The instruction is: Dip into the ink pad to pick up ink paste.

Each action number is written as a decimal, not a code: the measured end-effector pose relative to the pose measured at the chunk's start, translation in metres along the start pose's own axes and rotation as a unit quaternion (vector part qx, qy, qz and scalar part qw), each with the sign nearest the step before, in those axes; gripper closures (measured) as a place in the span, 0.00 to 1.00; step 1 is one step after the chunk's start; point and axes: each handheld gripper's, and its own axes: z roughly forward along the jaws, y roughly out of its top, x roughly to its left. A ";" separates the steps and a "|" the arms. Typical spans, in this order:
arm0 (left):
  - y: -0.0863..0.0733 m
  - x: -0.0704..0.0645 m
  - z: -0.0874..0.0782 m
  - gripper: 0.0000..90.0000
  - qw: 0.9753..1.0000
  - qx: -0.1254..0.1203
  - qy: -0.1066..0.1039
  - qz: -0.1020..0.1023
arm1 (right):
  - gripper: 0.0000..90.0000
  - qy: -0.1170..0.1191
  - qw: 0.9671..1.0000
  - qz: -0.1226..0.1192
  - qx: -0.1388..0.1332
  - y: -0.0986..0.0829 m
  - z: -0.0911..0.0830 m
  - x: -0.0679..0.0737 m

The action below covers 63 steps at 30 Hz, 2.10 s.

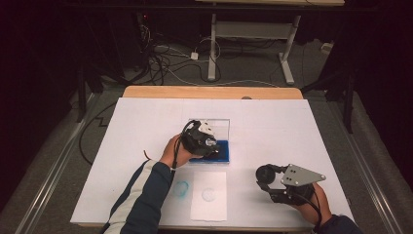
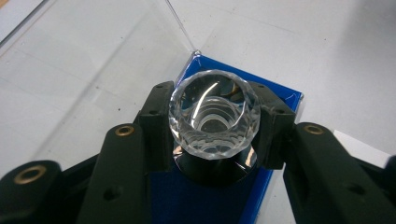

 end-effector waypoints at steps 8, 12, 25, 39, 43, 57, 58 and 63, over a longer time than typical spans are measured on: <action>0.005 0.001 -0.004 0.60 0.999 0.028 0.010 0.012 | 0.43 0.002 1.000 -0.001 -0.006 0.001 -0.001 0.000; 0.005 0.002 -0.008 0.60 0.999 0.032 0.017 0.016 | 0.43 0.000 1.000 0.001 -0.003 0.001 -0.001 0.000; 0.008 0.009 -0.026 0.60 0.999 0.024 0.032 0.013 | 0.43 0.001 1.000 0.000 -0.003 0.001 -0.001 0.000; 0.005 0.003 -0.003 0.60 0.999 0.024 0.020 0.010 | 0.43 0.003 1.000 -0.002 -0.002 0.000 -0.001 0.000; 0.003 0.005 -0.004 0.60 0.999 0.028 0.015 0.004 | 0.43 0.004 1.000 -0.003 0.000 0.000 0.000 0.000; 0.001 0.007 -0.003 0.60 1.000 0.022 0.010 -0.007 | 0.43 0.003 1.000 -0.003 0.000 0.001 -0.001 0.001; 0.001 0.007 -0.003 0.60 1.000 0.022 0.009 -0.008 | 0.43 0.002 1.000 -0.004 0.000 0.001 -0.001 0.001; 0.001 0.007 -0.003 0.60 1.000 0.024 0.009 -0.007 | 0.43 0.003 1.000 -0.004 0.000 0.001 0.000 0.001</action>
